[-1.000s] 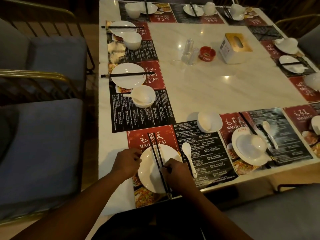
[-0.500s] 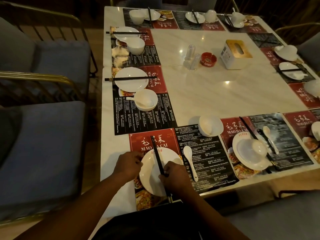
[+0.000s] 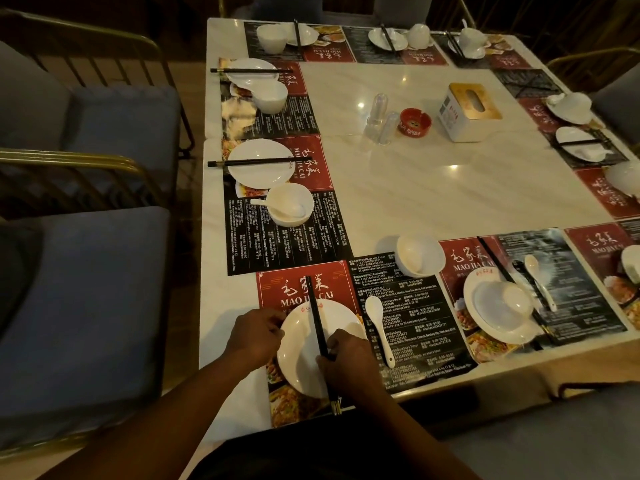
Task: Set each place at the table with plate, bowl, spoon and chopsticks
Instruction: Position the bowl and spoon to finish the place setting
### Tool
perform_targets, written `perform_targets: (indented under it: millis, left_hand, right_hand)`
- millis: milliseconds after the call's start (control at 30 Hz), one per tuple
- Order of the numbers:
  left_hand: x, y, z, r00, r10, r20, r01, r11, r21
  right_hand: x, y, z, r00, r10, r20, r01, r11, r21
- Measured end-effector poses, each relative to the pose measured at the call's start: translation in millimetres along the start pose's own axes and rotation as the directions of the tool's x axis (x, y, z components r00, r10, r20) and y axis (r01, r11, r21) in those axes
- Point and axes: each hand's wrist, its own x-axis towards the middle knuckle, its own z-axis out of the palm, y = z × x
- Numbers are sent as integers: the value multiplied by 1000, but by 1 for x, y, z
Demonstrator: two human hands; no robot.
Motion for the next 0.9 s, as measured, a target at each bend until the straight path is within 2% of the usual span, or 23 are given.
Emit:
perform_targets:
  millis: [900]
  left_hand:
    - [2, 0, 5, 1000, -7, -1, 7, 999, -42]
  right_hand:
    - [4, 3, -1, 1000, -9, -10, 9, 1000, 5]
